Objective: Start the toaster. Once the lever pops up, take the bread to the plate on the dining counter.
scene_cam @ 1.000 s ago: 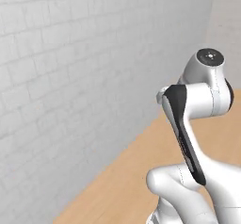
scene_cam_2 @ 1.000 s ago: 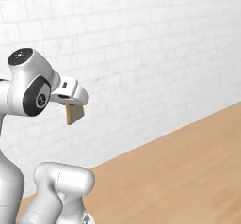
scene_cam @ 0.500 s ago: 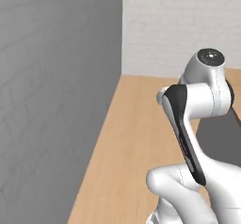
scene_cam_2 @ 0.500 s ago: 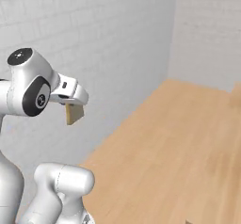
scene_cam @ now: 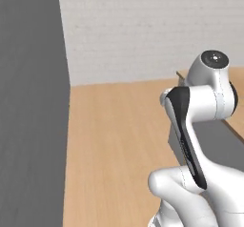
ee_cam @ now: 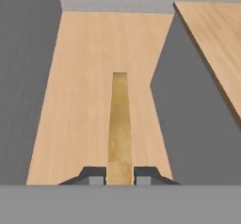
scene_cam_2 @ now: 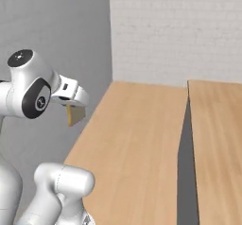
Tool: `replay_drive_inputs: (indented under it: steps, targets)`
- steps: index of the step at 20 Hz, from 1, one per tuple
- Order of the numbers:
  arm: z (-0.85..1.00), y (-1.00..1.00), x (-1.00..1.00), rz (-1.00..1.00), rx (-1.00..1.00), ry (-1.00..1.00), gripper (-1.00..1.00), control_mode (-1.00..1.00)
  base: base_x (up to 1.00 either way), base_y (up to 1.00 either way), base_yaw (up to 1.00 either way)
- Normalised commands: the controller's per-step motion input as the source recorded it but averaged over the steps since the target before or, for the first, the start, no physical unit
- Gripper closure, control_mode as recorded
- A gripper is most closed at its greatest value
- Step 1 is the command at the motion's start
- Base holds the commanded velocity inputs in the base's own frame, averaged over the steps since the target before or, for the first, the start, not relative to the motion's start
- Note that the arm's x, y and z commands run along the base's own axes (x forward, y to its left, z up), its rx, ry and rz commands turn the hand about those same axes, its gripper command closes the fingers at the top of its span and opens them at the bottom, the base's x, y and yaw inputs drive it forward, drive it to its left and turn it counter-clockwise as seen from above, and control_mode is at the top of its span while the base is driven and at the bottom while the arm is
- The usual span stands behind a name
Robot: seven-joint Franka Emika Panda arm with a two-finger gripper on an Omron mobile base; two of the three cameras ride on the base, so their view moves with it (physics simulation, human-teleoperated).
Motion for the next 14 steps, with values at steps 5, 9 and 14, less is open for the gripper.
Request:
replay_drive_inputs:
  steps: [5, 9, 14]
  targets:
    - [0.00, 0.00, 0.00, 0.00, 0.00, 0.00, 1.00, 1.00, 1.00, 0.27, -0.38]
    - [0.00, 0.00, 0.00, 0.00, 0.00, 0.00, 1.00, 1.00, 1.00, 0.31, -0.34]
    - [0.00, 0.00, 0.00, 0.00, 0.00, 0.00, 1.00, 1.00, 1.00, 0.32, -0.31]
